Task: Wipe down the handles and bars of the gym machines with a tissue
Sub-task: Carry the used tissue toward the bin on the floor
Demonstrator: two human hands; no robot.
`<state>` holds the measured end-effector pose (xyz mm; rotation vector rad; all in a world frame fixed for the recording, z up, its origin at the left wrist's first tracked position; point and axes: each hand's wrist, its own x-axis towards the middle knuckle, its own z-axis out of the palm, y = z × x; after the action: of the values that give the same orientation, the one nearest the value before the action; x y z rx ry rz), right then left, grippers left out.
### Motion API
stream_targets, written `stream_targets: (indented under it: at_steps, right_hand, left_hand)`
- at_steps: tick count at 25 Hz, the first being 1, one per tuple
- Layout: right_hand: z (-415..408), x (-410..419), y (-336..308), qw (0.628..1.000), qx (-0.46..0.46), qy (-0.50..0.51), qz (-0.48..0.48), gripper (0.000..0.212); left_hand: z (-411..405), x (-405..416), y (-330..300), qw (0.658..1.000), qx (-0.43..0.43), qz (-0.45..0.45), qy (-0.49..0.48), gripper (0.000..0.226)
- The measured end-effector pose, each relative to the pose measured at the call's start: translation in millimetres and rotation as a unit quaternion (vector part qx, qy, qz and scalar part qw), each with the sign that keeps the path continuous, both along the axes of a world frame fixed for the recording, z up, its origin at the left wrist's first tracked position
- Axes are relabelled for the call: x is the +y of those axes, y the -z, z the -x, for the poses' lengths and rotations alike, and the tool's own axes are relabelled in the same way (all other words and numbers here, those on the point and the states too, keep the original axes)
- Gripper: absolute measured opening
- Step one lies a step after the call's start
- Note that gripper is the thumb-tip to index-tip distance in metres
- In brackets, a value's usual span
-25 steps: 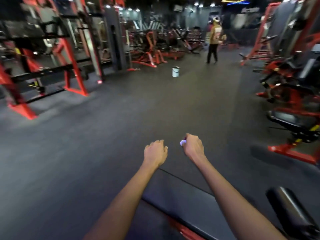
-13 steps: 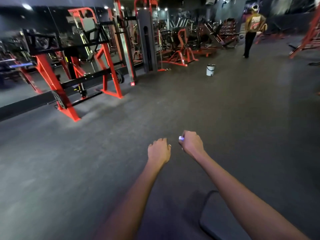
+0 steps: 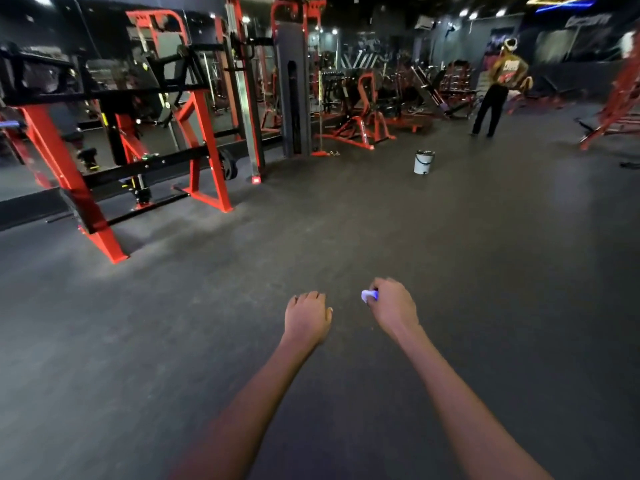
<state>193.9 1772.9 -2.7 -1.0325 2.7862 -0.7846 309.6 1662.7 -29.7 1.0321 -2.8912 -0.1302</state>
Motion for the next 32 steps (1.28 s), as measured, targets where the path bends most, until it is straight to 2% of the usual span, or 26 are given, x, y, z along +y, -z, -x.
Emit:
stream_targets:
  at_steps: [5, 13, 20, 24, 32]
  right_hand:
    - [112.6, -89.2, -8.5, 1.000, 0.007, 0.012, -0.001, 0.014]
    - [363.6, -255.0, -31.9, 0.998, 0.019, 0.061, 0.026, 0.013]
    - [606.2, -359.2, -29.6, 0.991, 0.012, 0.123, 0.040, 0.015]
    - [752.4, -408.2, -22.3, 0.991, 0.002, 0.129, 0.029, 0.015]
    - [1051.1, -520.8, -39.1, 0.992, -0.016, 0.120, 0.044, 0.016]
  left_hand:
    - [118.9, -96.2, -15.0, 1.000, 0.029, -0.012, 0.001, 0.040]
    - [393.0, -270.1, -35.1, 0.996, 0.062, -0.022, 0.057, 0.040]
    - [650.3, -375.1, -48.8, 0.992, 0.058, -0.038, 0.105, 0.042]
    - [796.2, -424.8, -33.5, 0.991, 0.055, -0.026, 0.122, 0.041]
    - [1091.2, -527.4, -49.1, 0.992, 0.043, -0.057, 0.106, 0.042]
